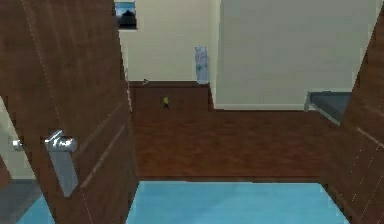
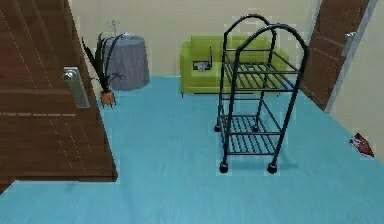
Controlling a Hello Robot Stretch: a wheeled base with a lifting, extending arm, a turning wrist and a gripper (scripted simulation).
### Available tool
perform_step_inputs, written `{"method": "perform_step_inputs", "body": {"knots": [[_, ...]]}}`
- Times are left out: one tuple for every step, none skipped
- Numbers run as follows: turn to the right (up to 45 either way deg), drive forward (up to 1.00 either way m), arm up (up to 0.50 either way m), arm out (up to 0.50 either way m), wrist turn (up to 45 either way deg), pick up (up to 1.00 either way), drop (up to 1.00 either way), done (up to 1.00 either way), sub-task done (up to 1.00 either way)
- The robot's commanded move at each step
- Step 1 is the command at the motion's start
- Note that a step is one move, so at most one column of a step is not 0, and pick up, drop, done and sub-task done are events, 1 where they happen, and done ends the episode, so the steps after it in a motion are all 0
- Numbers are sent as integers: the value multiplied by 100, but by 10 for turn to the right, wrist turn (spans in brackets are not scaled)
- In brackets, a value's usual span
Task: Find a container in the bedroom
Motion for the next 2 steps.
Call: {"method": "perform_step_inputs", "body": {"knots": [[-30, 0, 0, 0, 0, 0, 0, 0, 0], [0, 100, 0, 0, 0, 0, 0, 0, 0]]}}
